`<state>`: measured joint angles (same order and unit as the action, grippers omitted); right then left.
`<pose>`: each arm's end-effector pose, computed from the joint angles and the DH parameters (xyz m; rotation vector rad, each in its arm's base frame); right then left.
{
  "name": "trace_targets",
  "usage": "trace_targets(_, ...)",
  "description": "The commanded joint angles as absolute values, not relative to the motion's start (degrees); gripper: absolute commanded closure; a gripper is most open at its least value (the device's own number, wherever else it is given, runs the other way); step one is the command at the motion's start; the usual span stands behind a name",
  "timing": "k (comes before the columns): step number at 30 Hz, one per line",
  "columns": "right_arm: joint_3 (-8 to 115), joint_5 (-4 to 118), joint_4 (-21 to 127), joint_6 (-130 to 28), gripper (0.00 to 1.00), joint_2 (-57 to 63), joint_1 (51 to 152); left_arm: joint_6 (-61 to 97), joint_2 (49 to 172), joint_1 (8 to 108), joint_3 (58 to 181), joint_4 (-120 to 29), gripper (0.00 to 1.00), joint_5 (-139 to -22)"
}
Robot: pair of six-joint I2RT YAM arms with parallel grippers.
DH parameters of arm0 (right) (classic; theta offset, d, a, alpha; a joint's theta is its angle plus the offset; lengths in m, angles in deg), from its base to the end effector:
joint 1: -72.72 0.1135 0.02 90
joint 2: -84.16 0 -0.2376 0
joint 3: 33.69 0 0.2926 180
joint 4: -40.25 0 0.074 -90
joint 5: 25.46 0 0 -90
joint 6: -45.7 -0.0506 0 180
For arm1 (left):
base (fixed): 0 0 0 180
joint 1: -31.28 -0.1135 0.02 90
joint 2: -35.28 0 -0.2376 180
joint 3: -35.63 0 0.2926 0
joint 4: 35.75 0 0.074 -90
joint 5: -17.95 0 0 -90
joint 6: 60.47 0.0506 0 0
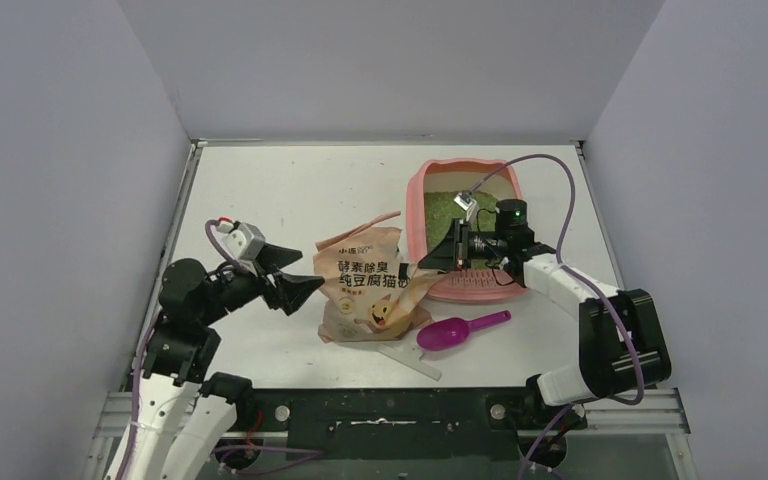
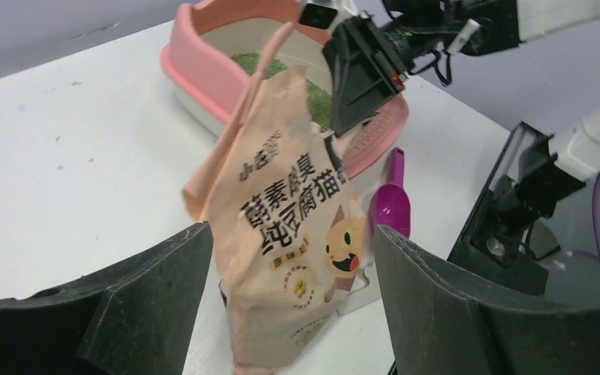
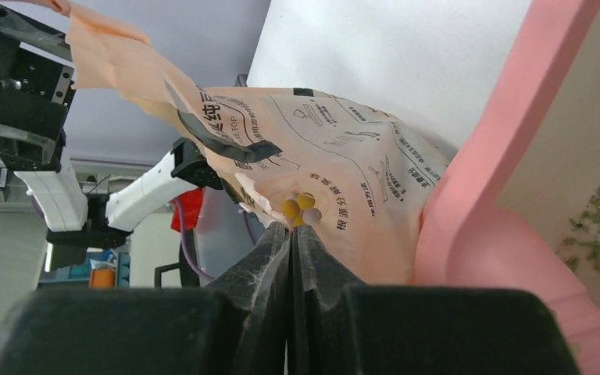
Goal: Fill the litter box with clean litter
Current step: Close the cat litter bag at the center of the board.
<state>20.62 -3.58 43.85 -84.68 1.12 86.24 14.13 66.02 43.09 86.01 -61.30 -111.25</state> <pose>0.3062 0.1219 0.1590 -0.2730 2.2284 1.7930 0.1931 -0.0730 0.3216 0.4787 1.6685 -0.9226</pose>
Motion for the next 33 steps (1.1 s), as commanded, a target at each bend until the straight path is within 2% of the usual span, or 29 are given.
trace_targets(1, 24.0, -2.6, 45.0, -82.1, 1.00, 4.4, 86.3, 31.9, 70.5, 51.9, 88.9, -56.2, 0.25, -109.0)
trace_targets(7, 23.9, -2.7, 45.3, -81.9, 1.00, 4.6, 86.6, 58.2, 86.9, 69.1, 101.6, -69.6, 0.16, -98.2)
trace_targets(9, 23.9, -2.7, 45.4, -81.8, 1.00, 4.8, 86.7, 64.0, 90.5, 71.7, 102.5, -68.7, 0.14, -96.7)
trace_targets(11, 23.9, -2.8, 45.6, -81.6, 1.00, 5.2, 86.8, 66.0, 93.3, 72.1, 102.9, -65.7, 0.12, -96.7)
trace_targets(16, 24.0, -3.1, 46.3, -80.6, 1.00, 5.7, 86.9, 78.2, 100.1, 72.4, 107.1, -72.8, 0.10, -99.0)
trace_targets(29, 24.1, -4.2, 45.2, -80.2, 0.99, 6.4, 87.1, 82.4, 108.9, 72.5, 109.0, -86.1, 0.08, -99.2)
trace_targets(31, 24.2, -4.7, 44.9, -80.6, 0.94, 6.4, 87.2, 82.0, 108.4, 72.3, 108.3, -86.2, 0.08, -98.9)
trace_targets(33, 24.3, -5.0, 44.5, -81.0, 0.78, 6.1, 88.0, 81.1, 106.3, 72.1, 106.1, -82.8, 0.08, -98.7)
